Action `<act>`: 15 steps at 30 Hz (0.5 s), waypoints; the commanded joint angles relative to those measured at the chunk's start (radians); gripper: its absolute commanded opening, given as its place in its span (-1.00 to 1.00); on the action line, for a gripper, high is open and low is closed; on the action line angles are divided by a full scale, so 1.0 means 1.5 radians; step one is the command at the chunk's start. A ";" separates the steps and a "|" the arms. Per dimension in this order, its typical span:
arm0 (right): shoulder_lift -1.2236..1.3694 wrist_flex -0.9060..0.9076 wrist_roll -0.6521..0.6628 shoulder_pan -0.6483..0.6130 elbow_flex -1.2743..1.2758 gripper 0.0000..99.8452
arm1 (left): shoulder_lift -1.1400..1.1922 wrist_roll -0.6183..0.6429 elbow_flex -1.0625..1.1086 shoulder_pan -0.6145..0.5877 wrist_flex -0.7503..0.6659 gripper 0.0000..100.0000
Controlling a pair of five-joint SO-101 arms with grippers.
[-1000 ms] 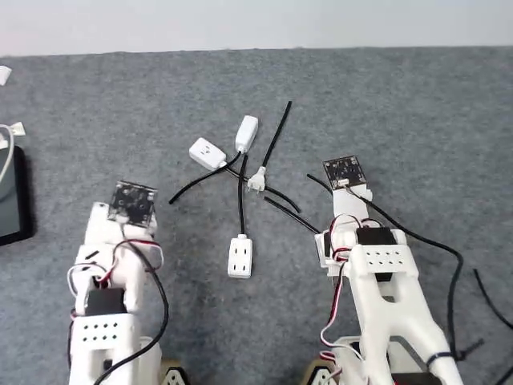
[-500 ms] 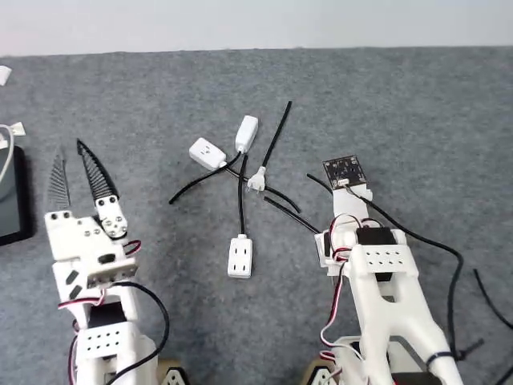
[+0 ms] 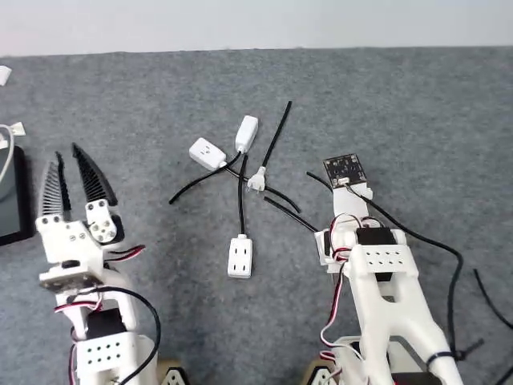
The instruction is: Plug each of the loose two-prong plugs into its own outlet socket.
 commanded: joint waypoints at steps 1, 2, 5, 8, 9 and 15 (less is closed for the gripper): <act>-0.018 -0.009 0.000 0.001 -0.003 -0.98 | -0.078 0.032 -0.006 0.021 0.120 -0.98; -0.019 -0.009 0.000 0.002 -0.003 -0.98 | -0.099 0.032 -0.006 0.030 0.140 -0.98; -0.024 -0.009 -0.001 0.006 -0.003 -0.98 | -0.166 0.032 -0.006 0.048 0.221 -0.98; -0.025 -0.008 -0.006 0.022 -0.007 -0.98 | -0.235 0.032 -0.006 0.070 0.374 -0.98; -0.026 -0.008 -0.007 0.030 -0.009 -0.98 | -0.257 0.033 -0.007 0.079 0.443 -0.98; -0.078 0.043 -0.045 0.028 -0.042 -0.98 | -0.303 0.033 -0.010 0.131 0.748 -0.97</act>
